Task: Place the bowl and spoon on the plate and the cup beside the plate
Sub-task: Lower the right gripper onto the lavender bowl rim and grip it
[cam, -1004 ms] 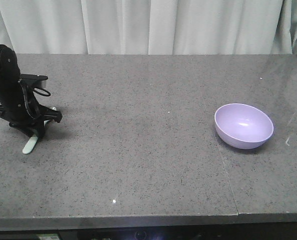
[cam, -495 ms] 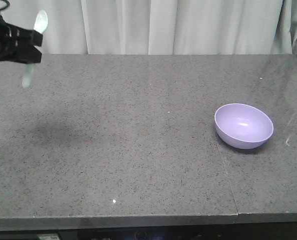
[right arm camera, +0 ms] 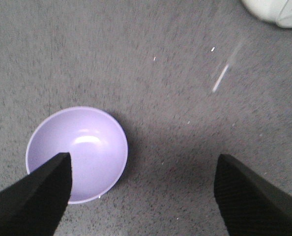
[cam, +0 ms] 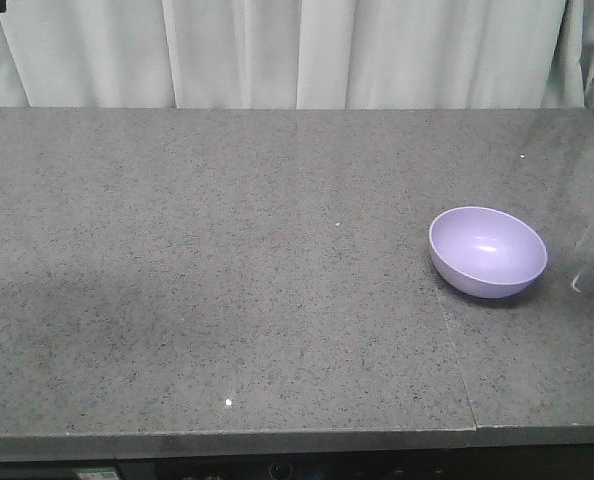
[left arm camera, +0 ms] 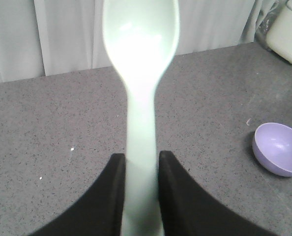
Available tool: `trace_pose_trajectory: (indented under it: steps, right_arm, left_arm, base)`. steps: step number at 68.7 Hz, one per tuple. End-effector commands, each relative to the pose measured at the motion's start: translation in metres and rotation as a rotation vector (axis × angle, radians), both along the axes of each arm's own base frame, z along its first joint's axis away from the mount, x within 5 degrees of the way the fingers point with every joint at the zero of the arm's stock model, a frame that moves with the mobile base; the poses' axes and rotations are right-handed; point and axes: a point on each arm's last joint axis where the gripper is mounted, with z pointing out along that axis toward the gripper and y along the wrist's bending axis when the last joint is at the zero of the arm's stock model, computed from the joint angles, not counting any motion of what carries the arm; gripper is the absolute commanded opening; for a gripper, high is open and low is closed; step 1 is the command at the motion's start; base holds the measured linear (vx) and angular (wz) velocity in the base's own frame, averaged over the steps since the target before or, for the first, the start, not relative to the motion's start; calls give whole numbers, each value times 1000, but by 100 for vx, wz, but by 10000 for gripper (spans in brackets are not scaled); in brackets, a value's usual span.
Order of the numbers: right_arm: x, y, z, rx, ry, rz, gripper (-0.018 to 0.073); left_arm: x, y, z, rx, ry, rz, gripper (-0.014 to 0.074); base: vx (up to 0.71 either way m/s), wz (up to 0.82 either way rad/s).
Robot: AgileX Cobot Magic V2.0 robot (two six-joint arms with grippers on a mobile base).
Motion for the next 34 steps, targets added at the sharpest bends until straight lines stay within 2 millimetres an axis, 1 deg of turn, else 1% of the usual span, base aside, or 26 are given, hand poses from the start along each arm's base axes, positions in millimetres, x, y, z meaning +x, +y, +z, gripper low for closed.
trace_pose_trajectory:
  steps: [1, 3, 4, 8, 18, 26, 34]
  right_arm:
    - [25, 0, -12, 5, 46, 25, 567]
    - [36, 0, -24, 7, 86, 25, 567]
    - [39, 0, -27, 8, 94, 24, 567]
    - [56, 0, -49, 14, 164, 24, 567]
    - [82, 3, -87, 53, 250, 43, 567]
    - [93, 1, -105, 45, 291, 32, 567]
    - [100, 1, -114, 36, 293, 44, 567]
  left_arm:
    - [-16, -1, 23, -46, -122, 3, -7]
    - [-18, -1, 23, -46, -125, 3, -7]
    - [-19, -1, 24, -46, -127, 2, -7]
    - [-20, -1, 24, -44, -123, 1, -7]
    - [-20, -1, 22, -39, -106, -6, -7]
    - [-21, -1, 22, -37, -100, -9, -7]
    - [-21, -1, 22, -37, -100, -9, -7]
  base:
    - [0, 0]
    - [0, 0]
    - [0, 0]
    - [0, 0]
    - [0, 0]
    - [0, 0]
    - [0, 0]
